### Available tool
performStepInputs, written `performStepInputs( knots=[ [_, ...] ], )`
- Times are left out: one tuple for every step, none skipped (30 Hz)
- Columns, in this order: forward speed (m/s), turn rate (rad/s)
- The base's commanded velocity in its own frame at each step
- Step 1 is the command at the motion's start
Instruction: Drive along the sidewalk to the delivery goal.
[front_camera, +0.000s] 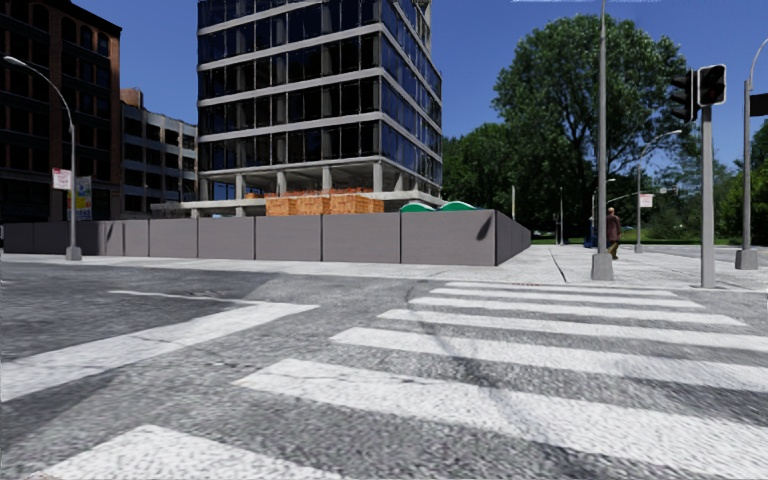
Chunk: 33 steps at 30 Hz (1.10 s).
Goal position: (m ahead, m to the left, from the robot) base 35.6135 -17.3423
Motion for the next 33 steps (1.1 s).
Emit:
performStepInputs(
  knots=[
    [1.59, -0.29],
    [1.59, -0.29],
    [1.59, -0.29],
    [1.59, -0.29],
    [1.59, -0.29],
    [1.59, -0.31],
    [1.59, -0.31],
    [1.59, -0.35],
    [1.59, -0.39],
    [1.59, -0.41],
    [1.59, -0.42],
    [1.59, -0.42],
    [1.59, -0.42],
    [1.59, -0.42],
    [1.59, -0.42],
    [1.59, -0.42],
    [1.59, -0.42],
    [1.59, -0.42],
    [1.59, -0.42],
    [1.59, -0.42],
    [1.59, -0.42],
    [1.59, -0.42],
    [1.59, -0.42],
    [1.59, -0.42],
    [1.59, -0.42],
    [1.59, -0.42],
    [1.59, -0.42],
    [1.59, -0.42],
    [1.6, -0.42],
    [2.0, -0.42],
    [2.0, -0.42],
    [2.0, -0.42],
    [2.0, -0.42]
  ],
)
